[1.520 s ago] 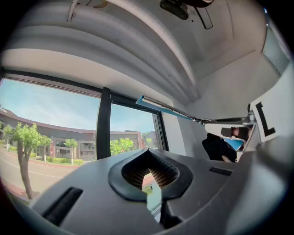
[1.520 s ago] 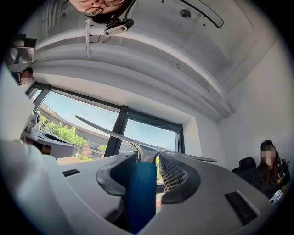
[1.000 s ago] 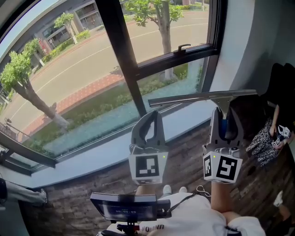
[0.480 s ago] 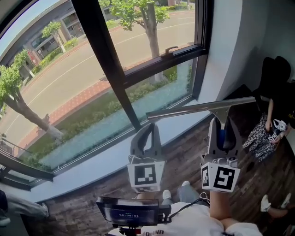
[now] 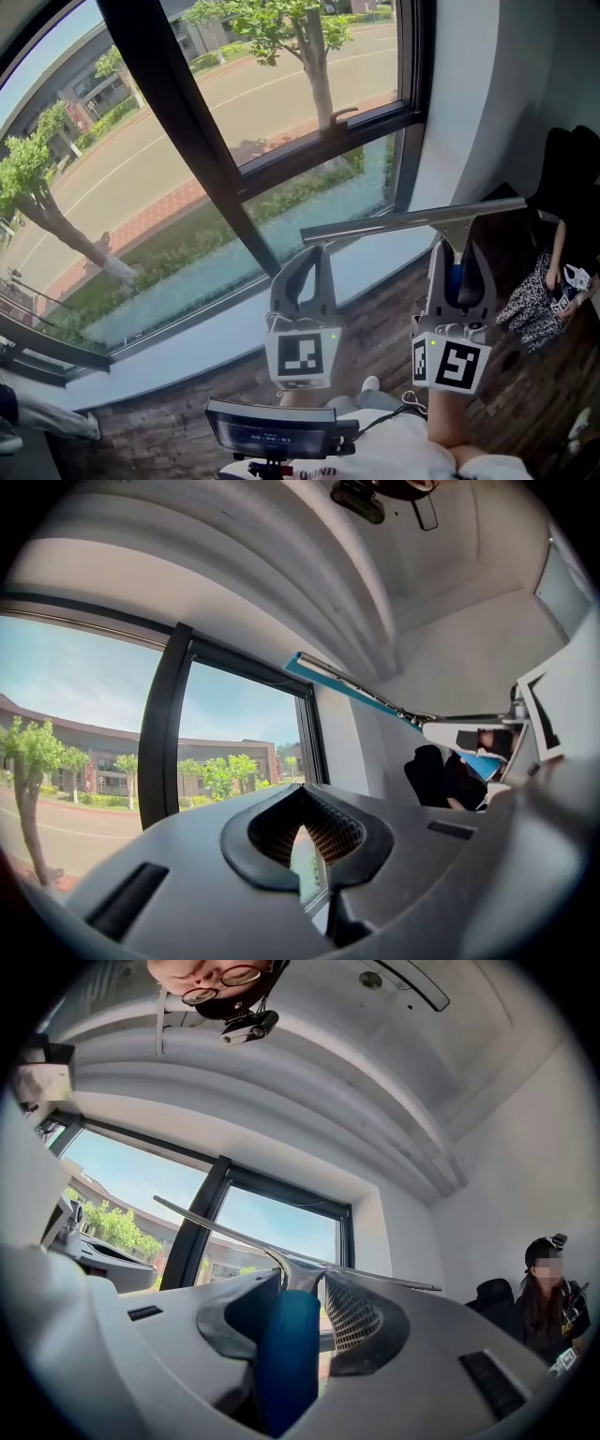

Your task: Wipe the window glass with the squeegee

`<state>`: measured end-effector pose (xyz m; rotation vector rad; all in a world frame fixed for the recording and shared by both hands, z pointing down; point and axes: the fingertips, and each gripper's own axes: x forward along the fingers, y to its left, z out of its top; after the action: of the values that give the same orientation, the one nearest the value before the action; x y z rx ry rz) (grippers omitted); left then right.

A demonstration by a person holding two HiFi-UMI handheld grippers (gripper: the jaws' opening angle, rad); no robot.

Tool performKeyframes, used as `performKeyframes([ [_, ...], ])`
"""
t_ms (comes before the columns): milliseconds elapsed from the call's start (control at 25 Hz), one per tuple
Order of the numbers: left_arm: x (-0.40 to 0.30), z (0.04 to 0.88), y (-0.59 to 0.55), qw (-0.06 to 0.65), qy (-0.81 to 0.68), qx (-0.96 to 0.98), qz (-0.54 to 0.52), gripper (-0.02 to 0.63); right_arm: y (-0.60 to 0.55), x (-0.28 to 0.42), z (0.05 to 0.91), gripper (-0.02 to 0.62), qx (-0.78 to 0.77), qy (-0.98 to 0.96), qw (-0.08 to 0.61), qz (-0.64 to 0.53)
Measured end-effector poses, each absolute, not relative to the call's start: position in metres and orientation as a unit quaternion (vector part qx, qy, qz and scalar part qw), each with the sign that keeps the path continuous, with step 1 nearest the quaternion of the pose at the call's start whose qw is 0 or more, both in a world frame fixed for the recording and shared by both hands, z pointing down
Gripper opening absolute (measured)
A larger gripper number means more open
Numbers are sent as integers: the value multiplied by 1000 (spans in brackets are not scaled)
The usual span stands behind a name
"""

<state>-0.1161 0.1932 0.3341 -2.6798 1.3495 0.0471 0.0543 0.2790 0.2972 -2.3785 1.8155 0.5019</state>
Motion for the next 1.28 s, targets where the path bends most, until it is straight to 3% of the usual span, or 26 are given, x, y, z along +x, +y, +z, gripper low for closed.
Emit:
performKeyframes([
  [680, -102, 340, 60, 68, 488, -870, 7, 3, 130, 75, 306, 150, -755, 635, 58, 153],
  [1280, -155, 333, -74, 66, 532, -844, 11, 3, -16, 40, 286, 150, -733, 655, 63, 174],
])
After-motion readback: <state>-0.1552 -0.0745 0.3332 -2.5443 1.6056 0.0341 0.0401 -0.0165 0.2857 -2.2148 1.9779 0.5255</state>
